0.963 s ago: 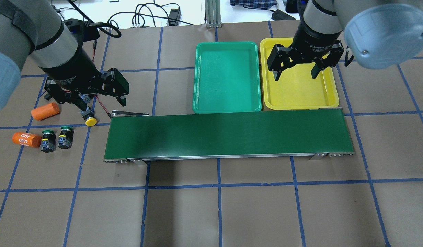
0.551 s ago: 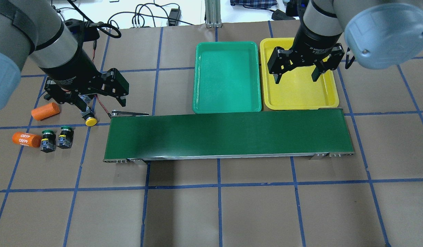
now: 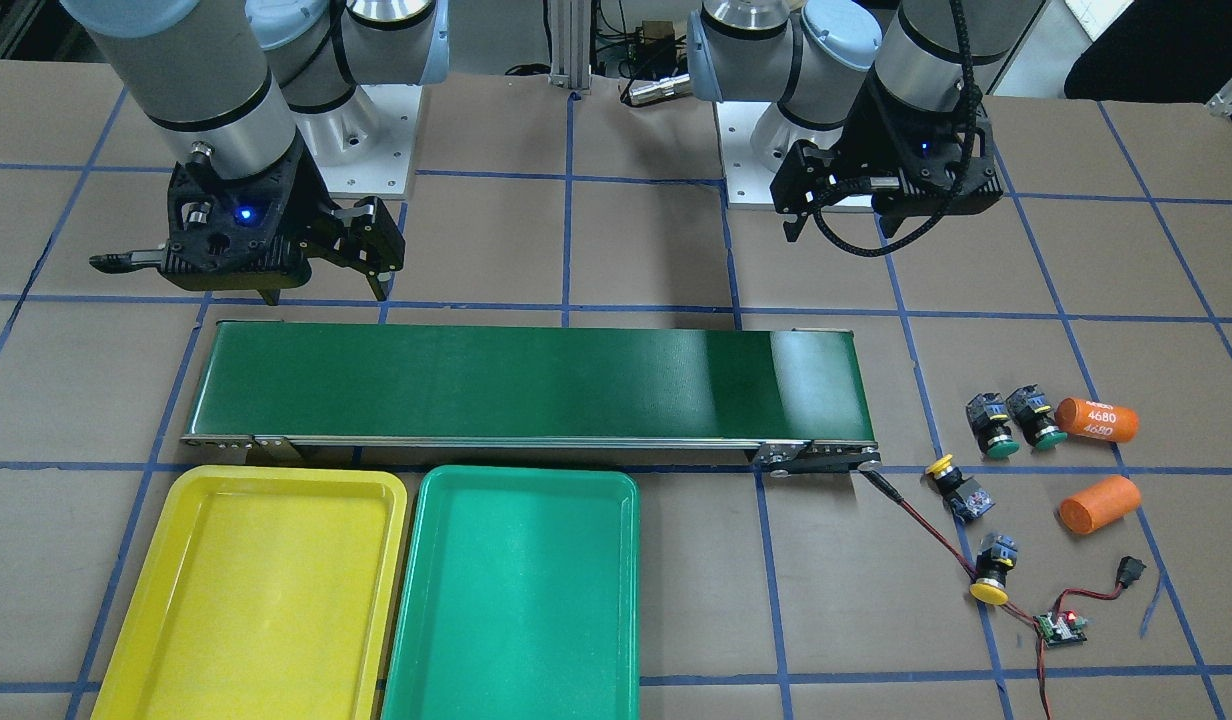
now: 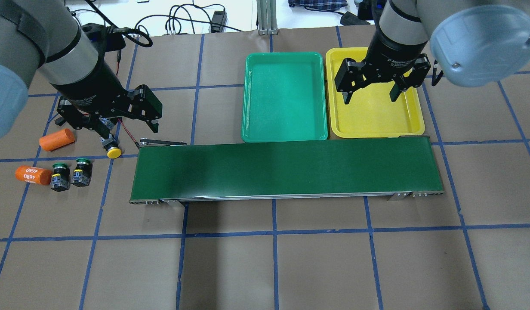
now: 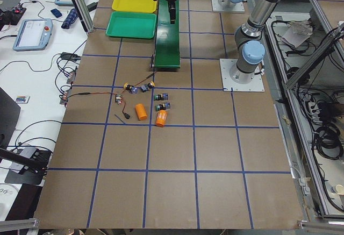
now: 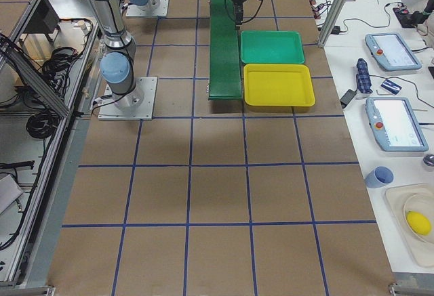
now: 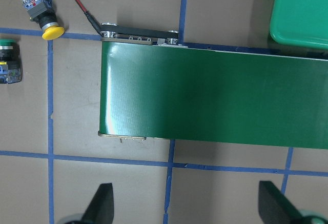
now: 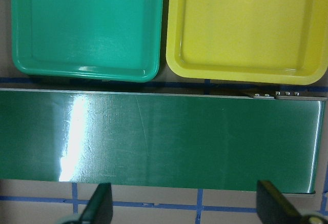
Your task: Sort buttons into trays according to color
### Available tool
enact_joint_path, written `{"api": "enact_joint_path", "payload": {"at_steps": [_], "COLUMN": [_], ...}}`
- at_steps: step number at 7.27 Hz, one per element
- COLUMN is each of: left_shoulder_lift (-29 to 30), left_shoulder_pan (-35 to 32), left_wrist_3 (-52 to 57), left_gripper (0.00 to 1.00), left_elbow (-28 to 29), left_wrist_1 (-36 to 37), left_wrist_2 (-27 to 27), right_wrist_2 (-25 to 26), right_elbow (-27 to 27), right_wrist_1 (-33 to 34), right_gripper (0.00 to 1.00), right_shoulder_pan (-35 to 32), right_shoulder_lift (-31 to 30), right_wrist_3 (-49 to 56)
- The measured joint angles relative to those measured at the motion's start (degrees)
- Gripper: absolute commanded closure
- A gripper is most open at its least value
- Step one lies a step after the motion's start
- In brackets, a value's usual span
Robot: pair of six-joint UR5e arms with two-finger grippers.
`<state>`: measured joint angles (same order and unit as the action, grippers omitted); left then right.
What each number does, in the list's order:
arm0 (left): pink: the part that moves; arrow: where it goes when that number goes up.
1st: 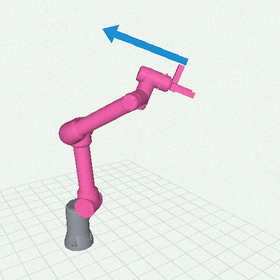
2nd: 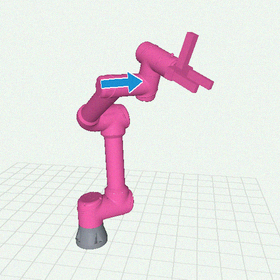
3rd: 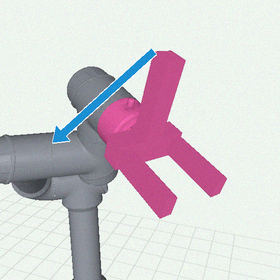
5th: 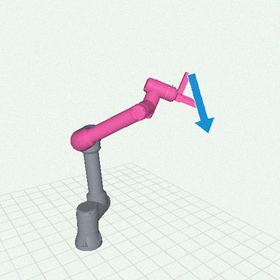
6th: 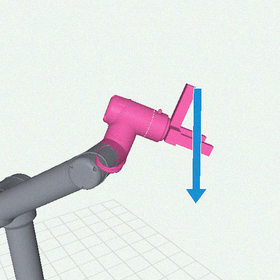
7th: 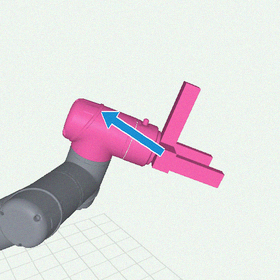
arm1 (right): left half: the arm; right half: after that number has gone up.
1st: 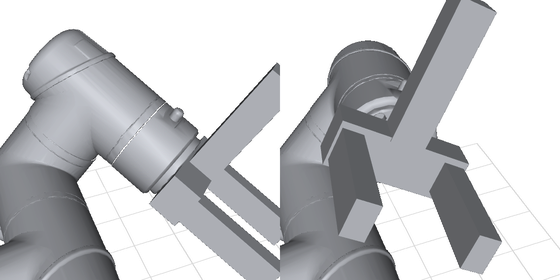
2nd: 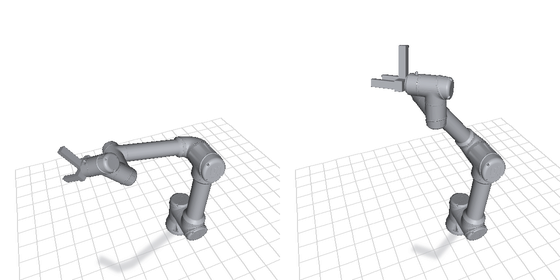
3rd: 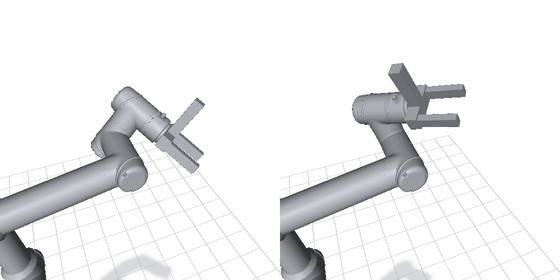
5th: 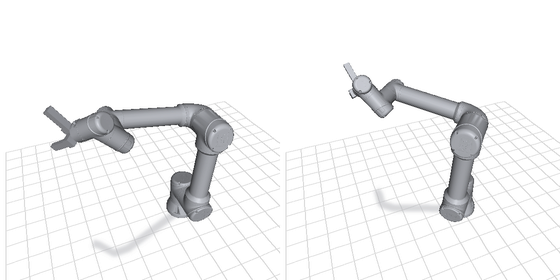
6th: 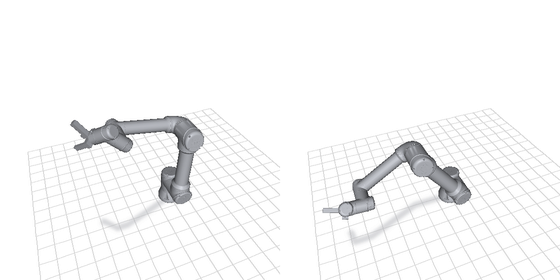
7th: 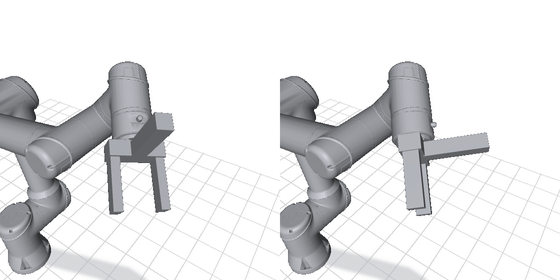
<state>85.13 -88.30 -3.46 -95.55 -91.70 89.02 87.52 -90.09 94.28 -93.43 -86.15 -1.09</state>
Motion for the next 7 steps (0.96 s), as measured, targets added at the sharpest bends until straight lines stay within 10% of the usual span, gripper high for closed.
{"api": "enact_joint_path", "payload": {"at_steps": [7], "left_shoulder_lift": [-0.15], "left_shoulder_pan": [0.14], "left_wrist_3": [0.32], "left_gripper": [0.00], "left_elbow": [0.05], "left_wrist_1": [0.85], "left_wrist_2": [-2.50], "right_wrist_2": [-0.18], "right_elbow": [0.00], "right_wrist_1": [0.10], "right_gripper": [0.00], "right_shoulder_pan": [0.00], "right_shoulder_lift": [0.02], "right_wrist_3": [0.29]}}
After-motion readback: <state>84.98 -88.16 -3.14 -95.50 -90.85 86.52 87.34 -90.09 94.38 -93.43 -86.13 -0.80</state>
